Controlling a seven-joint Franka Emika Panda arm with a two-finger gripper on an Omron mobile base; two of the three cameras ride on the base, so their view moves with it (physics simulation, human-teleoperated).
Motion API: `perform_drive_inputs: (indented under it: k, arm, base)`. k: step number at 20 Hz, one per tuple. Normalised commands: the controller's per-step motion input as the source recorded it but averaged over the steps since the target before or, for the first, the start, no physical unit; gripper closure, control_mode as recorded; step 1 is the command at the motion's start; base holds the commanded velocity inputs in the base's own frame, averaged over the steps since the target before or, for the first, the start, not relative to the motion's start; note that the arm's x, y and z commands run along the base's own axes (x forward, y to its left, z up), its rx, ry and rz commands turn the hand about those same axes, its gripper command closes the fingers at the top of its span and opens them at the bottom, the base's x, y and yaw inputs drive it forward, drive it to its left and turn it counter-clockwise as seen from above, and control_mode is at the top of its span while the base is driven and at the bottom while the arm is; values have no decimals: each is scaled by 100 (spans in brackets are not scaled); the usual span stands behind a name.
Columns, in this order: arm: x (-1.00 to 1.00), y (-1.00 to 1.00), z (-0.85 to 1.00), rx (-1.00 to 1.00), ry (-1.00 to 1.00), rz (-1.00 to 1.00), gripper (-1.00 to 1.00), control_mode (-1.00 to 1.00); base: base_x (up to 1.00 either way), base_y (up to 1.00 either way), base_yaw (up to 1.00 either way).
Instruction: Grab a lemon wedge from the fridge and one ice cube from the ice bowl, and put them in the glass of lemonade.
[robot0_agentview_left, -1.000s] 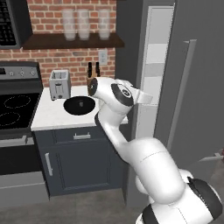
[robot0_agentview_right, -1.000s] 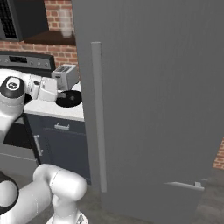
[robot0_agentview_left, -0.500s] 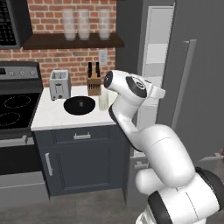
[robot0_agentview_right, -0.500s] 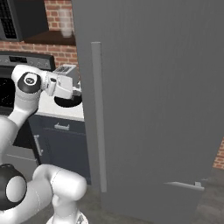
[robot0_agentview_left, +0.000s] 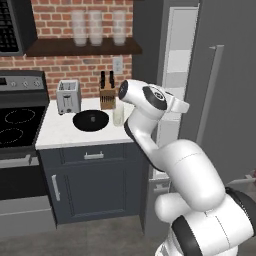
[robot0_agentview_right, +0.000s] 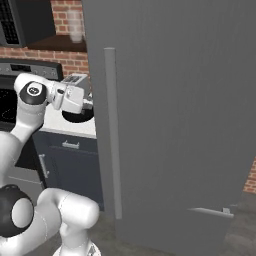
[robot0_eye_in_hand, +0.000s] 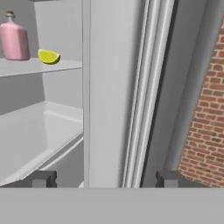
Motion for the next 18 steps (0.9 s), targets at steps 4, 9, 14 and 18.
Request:
perform_drive_inputs:
  k: [4,9,14,18]
  arm:
    - [-83,-100,-2,2,2,-14,-100,-100]
    - [-100,-100,0,8,0,-20,-100,-100]
    - [-100,-100,0,9,0,-21,-100,-100]
    - [-100,-100,-1,9,0,-21,-100,-100]
  base:
    - [0,0,0]
    - [0,0,0]
    - [0,0,0]
    - [0,0,0]
